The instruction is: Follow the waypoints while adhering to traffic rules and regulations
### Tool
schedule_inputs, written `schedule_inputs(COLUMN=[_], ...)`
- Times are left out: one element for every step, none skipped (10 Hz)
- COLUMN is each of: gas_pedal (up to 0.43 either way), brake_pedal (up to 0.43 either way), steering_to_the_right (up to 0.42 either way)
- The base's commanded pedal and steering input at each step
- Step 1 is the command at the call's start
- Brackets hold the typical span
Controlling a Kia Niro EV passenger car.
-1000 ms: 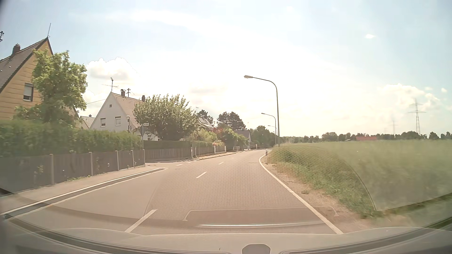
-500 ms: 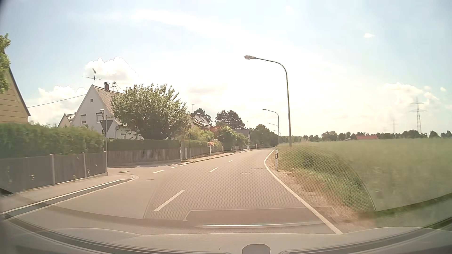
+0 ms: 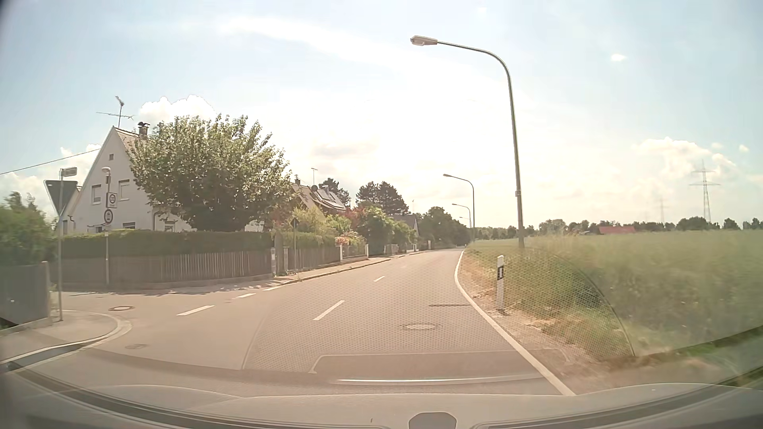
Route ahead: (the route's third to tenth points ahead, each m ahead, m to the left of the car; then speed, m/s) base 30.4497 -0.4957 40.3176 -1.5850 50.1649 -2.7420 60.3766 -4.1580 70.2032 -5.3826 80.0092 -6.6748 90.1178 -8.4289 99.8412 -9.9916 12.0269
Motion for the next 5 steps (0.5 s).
schedule_inputs(gas_pedal=[0.110,0.110,0.110,0.110,0.110], brake_pedal=[0.000,0.000,0.000,0.000,0.000], steering_to_the_right=[0.014,0.017,0.022,0.025,0.026])
